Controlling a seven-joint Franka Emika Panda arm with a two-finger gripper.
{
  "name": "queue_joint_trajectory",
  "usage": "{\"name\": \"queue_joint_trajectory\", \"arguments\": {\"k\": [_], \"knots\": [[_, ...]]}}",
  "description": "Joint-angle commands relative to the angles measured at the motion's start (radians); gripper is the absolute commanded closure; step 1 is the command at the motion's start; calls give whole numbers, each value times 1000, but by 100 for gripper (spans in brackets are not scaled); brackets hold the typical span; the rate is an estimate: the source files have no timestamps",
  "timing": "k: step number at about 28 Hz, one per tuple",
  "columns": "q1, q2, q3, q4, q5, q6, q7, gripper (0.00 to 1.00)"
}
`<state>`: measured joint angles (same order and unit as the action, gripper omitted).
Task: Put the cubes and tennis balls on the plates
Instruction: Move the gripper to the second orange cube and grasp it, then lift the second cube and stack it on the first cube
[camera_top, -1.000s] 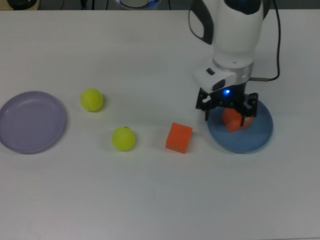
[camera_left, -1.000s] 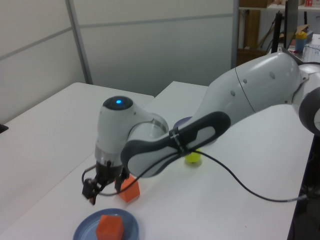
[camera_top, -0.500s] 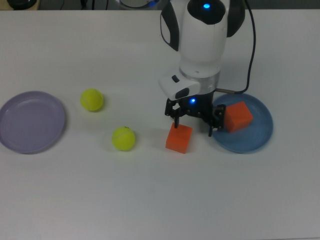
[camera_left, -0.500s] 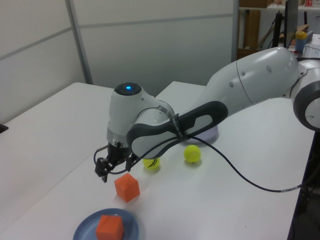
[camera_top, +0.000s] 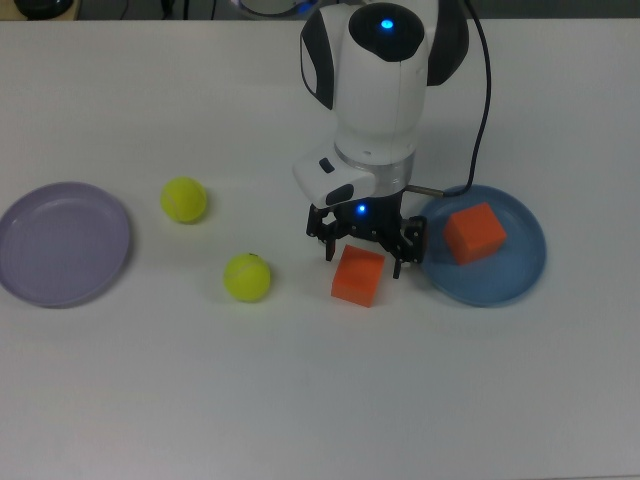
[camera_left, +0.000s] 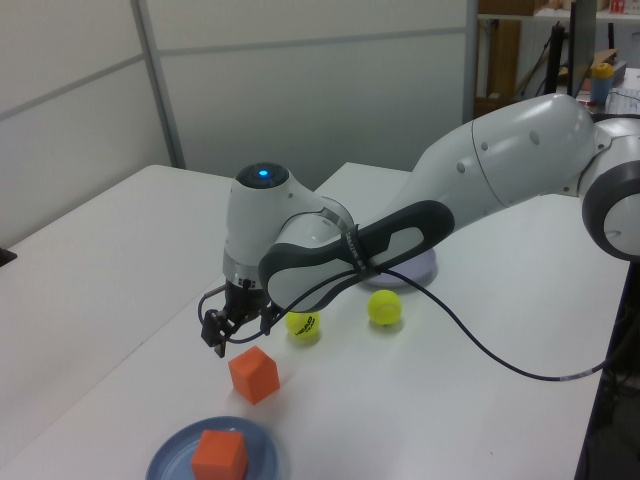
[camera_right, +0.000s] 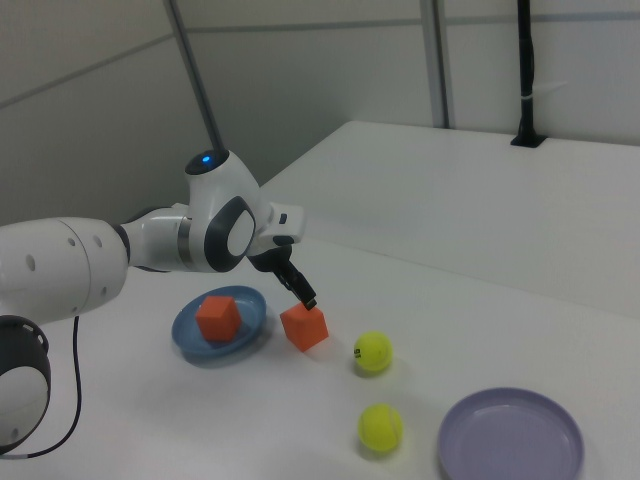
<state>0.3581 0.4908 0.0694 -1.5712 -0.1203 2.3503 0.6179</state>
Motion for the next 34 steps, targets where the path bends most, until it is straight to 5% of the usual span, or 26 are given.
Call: {"name": "queue_joint_trajectory", "arguments": {"k": [1,21,22,27,28,34], "knots": [[5,14,-6,-7,-18,3,-14,0],[-2,86,-6,-10,-22,3,-33,0],[-2,86,-6,-10,-24,3,-33,6],[-2,86,-6,-9,-12,3,-33,78],[-2,86,-6,-7,-9,3,-30,100],[-2,60,-5,-1,7,3,-32,100]]}}
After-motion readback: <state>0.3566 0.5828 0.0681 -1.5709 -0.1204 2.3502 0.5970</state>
